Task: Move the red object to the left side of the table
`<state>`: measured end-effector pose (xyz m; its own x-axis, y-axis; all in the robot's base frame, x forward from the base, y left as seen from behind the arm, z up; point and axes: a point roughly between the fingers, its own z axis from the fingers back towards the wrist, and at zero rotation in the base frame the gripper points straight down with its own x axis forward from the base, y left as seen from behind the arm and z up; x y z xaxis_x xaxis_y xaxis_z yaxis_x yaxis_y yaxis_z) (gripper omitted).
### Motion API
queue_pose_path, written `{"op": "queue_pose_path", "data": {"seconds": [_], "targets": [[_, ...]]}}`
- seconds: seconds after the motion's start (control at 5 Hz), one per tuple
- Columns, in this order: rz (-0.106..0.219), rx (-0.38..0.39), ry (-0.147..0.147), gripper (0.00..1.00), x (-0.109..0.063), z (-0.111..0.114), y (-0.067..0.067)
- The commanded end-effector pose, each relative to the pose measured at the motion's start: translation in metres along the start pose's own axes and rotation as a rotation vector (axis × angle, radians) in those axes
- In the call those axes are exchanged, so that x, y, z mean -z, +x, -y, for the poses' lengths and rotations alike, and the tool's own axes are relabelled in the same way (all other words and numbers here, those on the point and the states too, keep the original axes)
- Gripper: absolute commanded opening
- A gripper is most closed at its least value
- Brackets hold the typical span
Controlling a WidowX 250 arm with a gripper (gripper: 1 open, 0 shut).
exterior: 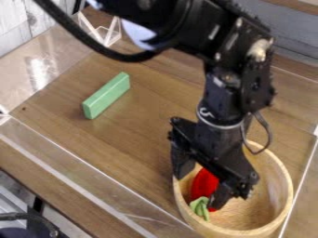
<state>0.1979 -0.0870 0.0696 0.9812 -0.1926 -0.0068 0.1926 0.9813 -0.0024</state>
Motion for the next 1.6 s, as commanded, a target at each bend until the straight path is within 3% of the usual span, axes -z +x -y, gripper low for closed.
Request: {"op": "queue_pose_path", "data": {"seconds": [0.0, 0.2, 0.6, 1.0, 1.2, 1.4], "targets": [[0.076, -0.022, -0.002, 1.00, -0.018, 0.006, 0.014], [0.091, -0.037, -0.003, 1.00, -0.019, 0.008, 0.018], [0.099, -0.025, -0.005, 1.00, 0.009, -0.011, 0.009], [0.110, -0.119, 0.021, 1.00, -0.015, -0.006, 0.008], [0.117, -0.135, 0.032, 1.00, -0.016, 0.000, 0.015], [0.118, -0.135, 0.025, 1.00, -0.005, 0.003, 0.021]]}}
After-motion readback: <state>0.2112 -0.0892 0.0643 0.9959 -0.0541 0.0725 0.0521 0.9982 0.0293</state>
